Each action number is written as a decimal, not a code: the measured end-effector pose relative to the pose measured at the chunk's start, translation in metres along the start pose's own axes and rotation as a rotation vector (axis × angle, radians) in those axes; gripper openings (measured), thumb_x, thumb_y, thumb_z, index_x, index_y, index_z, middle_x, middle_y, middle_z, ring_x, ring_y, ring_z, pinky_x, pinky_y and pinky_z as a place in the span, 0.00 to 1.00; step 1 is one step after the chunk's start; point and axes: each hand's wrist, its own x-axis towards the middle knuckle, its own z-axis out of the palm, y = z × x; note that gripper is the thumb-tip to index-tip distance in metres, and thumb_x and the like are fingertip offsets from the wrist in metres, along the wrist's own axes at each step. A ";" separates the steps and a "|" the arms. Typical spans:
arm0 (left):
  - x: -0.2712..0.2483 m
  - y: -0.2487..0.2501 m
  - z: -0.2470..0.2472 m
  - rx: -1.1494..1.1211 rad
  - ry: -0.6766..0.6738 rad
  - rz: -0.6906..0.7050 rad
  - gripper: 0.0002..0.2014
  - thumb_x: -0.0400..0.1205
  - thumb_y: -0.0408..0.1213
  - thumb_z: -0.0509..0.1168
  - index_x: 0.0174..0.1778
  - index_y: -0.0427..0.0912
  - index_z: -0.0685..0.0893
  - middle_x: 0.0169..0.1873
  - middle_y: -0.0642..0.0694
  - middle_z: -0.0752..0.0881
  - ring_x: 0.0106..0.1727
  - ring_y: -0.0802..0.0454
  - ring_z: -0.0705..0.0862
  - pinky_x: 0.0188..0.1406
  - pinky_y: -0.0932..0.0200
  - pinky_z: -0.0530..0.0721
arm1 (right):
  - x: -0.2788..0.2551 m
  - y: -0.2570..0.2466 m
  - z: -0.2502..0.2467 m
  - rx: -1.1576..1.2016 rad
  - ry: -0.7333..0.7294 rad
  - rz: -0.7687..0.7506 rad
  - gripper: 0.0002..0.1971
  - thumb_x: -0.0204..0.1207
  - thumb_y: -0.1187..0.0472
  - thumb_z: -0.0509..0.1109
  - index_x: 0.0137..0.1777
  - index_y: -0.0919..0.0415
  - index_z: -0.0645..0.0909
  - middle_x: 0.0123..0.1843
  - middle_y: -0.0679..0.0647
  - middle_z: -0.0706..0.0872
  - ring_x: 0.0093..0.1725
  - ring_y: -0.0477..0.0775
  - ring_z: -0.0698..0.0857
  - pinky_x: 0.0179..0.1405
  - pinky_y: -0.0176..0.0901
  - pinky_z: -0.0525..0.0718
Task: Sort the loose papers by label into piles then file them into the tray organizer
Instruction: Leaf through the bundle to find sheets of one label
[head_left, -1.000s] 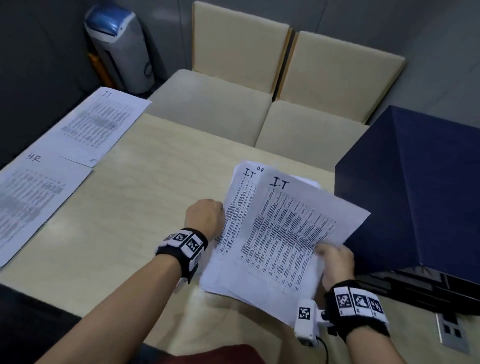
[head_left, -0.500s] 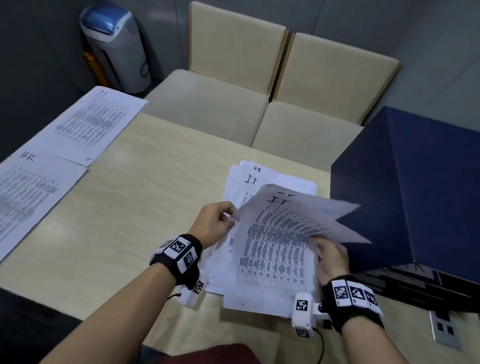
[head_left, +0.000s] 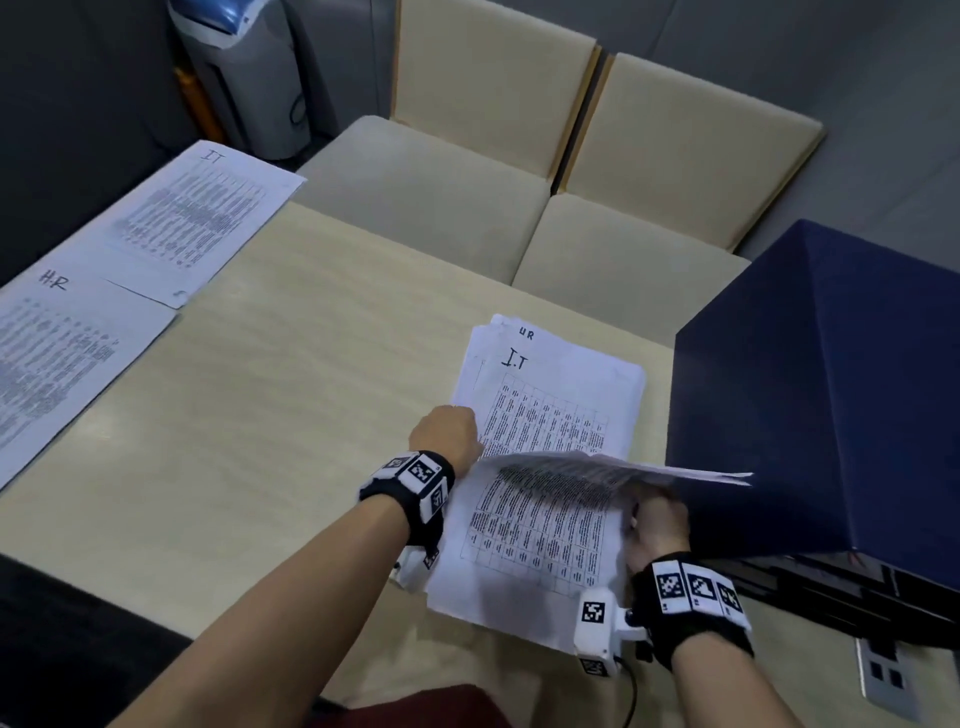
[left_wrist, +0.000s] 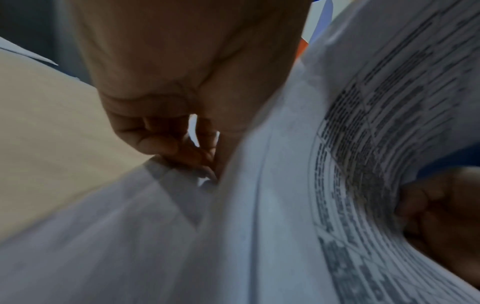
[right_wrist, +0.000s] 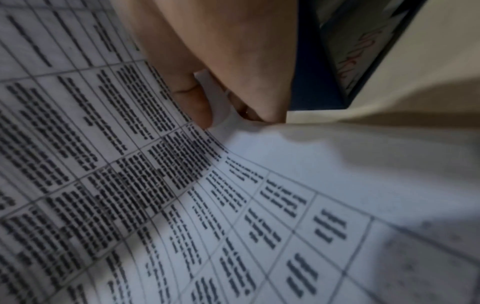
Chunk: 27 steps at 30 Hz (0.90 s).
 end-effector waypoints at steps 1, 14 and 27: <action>-0.001 -0.001 0.002 -0.038 0.026 0.034 0.06 0.80 0.36 0.69 0.48 0.38 0.82 0.49 0.40 0.85 0.49 0.39 0.85 0.51 0.47 0.86 | -0.003 0.000 0.000 0.003 -0.008 0.014 0.13 0.73 0.78 0.61 0.33 0.62 0.77 0.28 0.54 0.73 0.23 0.50 0.70 0.19 0.39 0.67; 0.000 0.001 0.001 -0.257 -0.100 0.064 0.06 0.81 0.29 0.63 0.45 0.40 0.85 0.39 0.41 0.83 0.39 0.43 0.78 0.39 0.54 0.78 | -0.009 -0.002 0.005 0.041 -0.030 -0.046 0.10 0.70 0.81 0.64 0.44 0.70 0.82 0.55 0.62 0.84 0.60 0.60 0.80 0.63 0.51 0.77; -0.001 -0.009 0.000 -0.172 0.436 -0.041 0.19 0.74 0.48 0.76 0.52 0.42 0.79 0.51 0.45 0.79 0.53 0.45 0.78 0.53 0.49 0.77 | -0.013 0.000 0.005 0.145 -0.139 -0.149 0.25 0.69 0.85 0.59 0.57 0.63 0.84 0.53 0.60 0.91 0.54 0.59 0.87 0.54 0.48 0.84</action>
